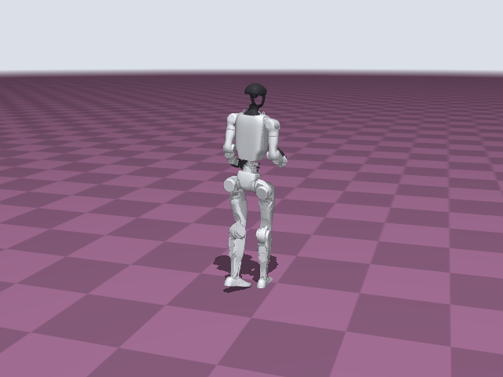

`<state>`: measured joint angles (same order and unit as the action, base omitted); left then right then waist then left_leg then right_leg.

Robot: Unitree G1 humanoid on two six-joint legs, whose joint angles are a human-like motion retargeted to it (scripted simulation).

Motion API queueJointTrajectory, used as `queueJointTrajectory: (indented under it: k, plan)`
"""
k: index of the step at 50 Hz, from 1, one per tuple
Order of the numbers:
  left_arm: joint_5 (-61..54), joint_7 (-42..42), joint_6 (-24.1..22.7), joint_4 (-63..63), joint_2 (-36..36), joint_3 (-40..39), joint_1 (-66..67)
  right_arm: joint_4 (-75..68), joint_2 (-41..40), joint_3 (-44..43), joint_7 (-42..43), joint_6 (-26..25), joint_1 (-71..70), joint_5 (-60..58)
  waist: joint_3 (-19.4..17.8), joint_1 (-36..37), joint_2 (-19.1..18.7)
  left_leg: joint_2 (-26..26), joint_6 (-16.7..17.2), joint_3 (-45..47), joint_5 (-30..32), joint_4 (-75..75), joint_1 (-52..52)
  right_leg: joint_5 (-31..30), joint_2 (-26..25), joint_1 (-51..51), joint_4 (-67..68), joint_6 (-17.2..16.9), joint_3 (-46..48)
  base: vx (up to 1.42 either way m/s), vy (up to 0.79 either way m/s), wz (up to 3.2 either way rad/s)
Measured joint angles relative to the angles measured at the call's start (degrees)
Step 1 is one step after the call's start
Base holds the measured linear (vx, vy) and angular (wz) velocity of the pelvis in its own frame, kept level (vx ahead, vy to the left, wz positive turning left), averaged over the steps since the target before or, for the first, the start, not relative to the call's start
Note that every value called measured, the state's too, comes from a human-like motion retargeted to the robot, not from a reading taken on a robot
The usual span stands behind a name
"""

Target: Walk run

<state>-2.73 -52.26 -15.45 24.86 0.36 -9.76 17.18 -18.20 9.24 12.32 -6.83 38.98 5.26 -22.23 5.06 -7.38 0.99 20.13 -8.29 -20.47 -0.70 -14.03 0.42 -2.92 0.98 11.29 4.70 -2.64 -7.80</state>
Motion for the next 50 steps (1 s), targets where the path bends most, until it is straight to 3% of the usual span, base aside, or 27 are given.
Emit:
queueJointTrajectory:
  k: [3,5,8,12,17,22,24,26,27,30,33,35,37,39,45,50]
  plan:
    - [4.91,4.16,-3.06,-1.71,3.00,-2.22,1.33,0.43,-0.83,0.04,0.59,0.10,0.72,0.77,0.14,-1.32,-0.67,-1.60,14.59,3.67,-0.95,-6.64,-4.26,1.08,1.25,-1.28,-0.70,1.13,9.25,0.24,-0.09,2.29]
    - [10.57,7.24,-5.81,-2.74,5.51,-3.14,2.78,0.35,-1.51,0.32,0.29,0.07,1.03,1.73,0.12,-1.60,-0.81,-3.92,23.29,13.14,-0.28,-8.31,-6.05,2.21,2.16,-2.19,-0.72,0.49,11.43,0.14,0.15,1.88]
    - [24.19,13.15,-10.37,-1.08,8.03,-3.99,4.90,0.14,-2.84,0.44,0.01,-0.09,0.79,2.45,0.26,-3.32,0.56,-7.59,23.29,21.07,-2.30,-12.48,-9.38,2.94,4.42,-3.05,-1.02,0.15,17.73,0.04,-0.07,1.87]
    - [39.76,15.39,-11.55,4.39,7.47,-3.94,7.78,0.42,-3.93,1.04,-0.24,-0.02,0.68,1.20,-0.20,-4.57,1.25,-15.15,18.52,26.84,-4.32,-13.02,-12.27,4.03,5.02,-4.65,-0.83,0.50,21.86,0.10,-0.10,1.02]
    - [46.35,18.78,-10.81,7.06,3.71,-4.09,9.66,0.77,-3.96,2.06,0.18,0.30,1.31,0.95,-0.08,0.67,2.92,-21.98,13.69,34.26,-4.36,-7.72,-13.31,6.01,7.54,-3.14,2.35,0.21,18.33,0.19,0.18,-0.47]
    - [48.24,22.05,-12.45,6.46,3.59,-3.64,8.84,0.37,-4.06,1.27,-0.27,0.58,1.87,2.26,1.14,0.73,3.07,-28.44,6.20,40.70,-2.56,-1.07,-13.11,7.89,10.62,-3.57,3.50,-0.97,18.85,0.20,0.30,0.15]
    - [49.38,21.33,-11.46,7.15,4.32,-2.28,7.41,0.63,-3.99,0.43,-0.34,0.70,1.75,2.14,1.76,-1.05,2.15,-30.43,6.99,42.06,-0.88,1.00,-13.70,8.31,11.43,-4.47,3.40,-1.94,20.85,0.25,0.45,0.86]
    - [48.78,20.36,-10.85,7.57,4.52,-1.06,5.51,1.14,-3.84,-0.26,-0.40,0.80,1.75,2.11,2.26,-2.03,0.58,-31.69,11.55,41.82,0.54,2.19,-14.12,8.34,11.50,-5.23,3.29,-2.98,22.28,0.30,0.51,0.56]
    - [47.74,19.93,-10.74,7.64,4.33,-0.42,4.54,1.50,-3.70,-0.46,-0.40,0.85,1.85,2.25,2.52,-2.10,0.03,-31.38,12.96,41.60,0.06,2.26,-14.09,8.03,11.78,-5.52,3.22,-3.50,22.67,0.39,0.65,0.22]
    - [42.36,18.42,-10.27,8.23,2.88,1.66,1.28,2.65,-3.05,-1.13,-0.39,0.91,2.34,3.12,3.34,-1.19,0.15,-27.61,9.43,42.71,-4.27,0.95,-13.76,5.52,14.30,-5.84,3.50,-4.86,23.03,0.33,0.57,0.13]
    - [30.42,13.98,-7.83,10.76,-0.21,3.07,-4.43,3.77,-2.98,-2.18,-1.14,1.01,1.43,3.64,3.64,0.16,-0.25,-23.89,7.65,42.77,-6.06,2.64,-12.48,-1.08,17.93,-5.86,5.00,-5.74,24.28,0.32,0.80,0.05]
    - [21.86,10.22,-4.08,12.41,-2.47,3.08,-7.42,5.11,-3.01,-1.67,-0.71,0.90,0.79,3.56,3.81,1.31,-1.01,-22.33,6.02,43.01,-6.48,4.63,-11.23,-3.87,19.93,-6.00,6.78,-4.25,27.52,0.25,0.55,0.02]
    - [12.12,4.32,0.09,13.43,-4.11,2.61,-10.15,6.56,-3.00,-0.83,-0.01,0.82,-0.10,3.86,3.66,1.51,-2.70,-22.29,5.02,41.82,-6.45,6.36,-10.09,-3.67,19.51,-5.79,10.85,3.27,31.09,0.29,0.44,0.39]
    - [3.96,-0.67,3.68,14.17,-5.51,2.27,-12.18,7.55,-3.01,-0.33,-0.42,0.94,-1.31,4.72,3.26,0.46,-3.64,-21.63,4.02,40.08,-6.48,7.50,-9.11,-0.80,16.66,-5.05,14.41,4.90,29.20,0.32,0.44,0.91]
    - [-4.35,-12.25,9.66,14.04,-4.77,4.13,-15.35,8.81,-2.81,2.41,-2.54,0.98,-5.87,6.97,1.81,-4.48,-3.34,-18.16,1.73,33.38,-6.80,9.10,-6.69,3.80,4.97,-1.99,19.38,-0.69,18.32,0.24,0.20,1.02]
    - [-10.15,-21.13,14.32,17.38,-5.55,4.69,-15.17,8.98,-2.85,3.85,-6.53,0.66,-7.60,10.12,2.02,-5.83,-0.45,-14.54,0.44,31.32,-8.00,8.43,-4.97,4.90,-0.54,0.74,13.54,-1.11,12.46,0.32,0.05,0.49]
